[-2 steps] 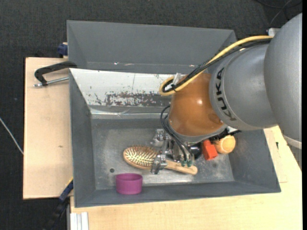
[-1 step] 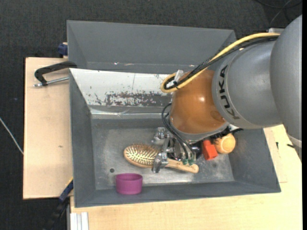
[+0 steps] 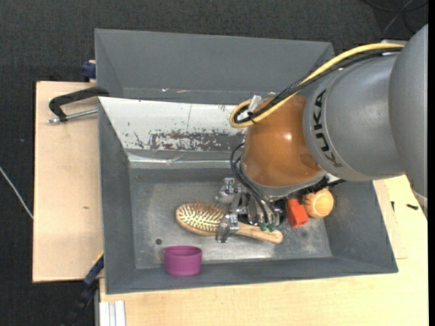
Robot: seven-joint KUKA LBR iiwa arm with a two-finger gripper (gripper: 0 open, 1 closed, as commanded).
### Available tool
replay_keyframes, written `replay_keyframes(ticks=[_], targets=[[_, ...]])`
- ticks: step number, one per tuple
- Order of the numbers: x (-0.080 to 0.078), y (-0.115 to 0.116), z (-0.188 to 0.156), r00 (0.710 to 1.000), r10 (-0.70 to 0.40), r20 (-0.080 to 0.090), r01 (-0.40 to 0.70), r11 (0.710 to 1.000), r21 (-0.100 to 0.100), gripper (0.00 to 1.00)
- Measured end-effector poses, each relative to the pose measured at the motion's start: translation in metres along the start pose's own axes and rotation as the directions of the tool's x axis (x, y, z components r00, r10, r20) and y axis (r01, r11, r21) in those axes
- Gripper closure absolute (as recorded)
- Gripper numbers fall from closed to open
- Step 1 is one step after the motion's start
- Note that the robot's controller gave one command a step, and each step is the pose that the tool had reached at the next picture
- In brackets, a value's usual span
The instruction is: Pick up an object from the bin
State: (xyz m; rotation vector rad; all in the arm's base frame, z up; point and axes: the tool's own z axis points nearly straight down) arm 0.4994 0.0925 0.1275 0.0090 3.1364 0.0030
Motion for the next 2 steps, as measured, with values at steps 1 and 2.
replay_keyframes(ticks=[1, 2], targets=[[-0.0003, 0.0001, -0.0062, 1.000, 0.000, 0.001, 0.000, 1.000, 0.000, 1.00], [-0.0002, 0.0002, -0.0124, 1.000, 0.000, -0.001, 0.000, 1.000, 0.000, 1.00]])
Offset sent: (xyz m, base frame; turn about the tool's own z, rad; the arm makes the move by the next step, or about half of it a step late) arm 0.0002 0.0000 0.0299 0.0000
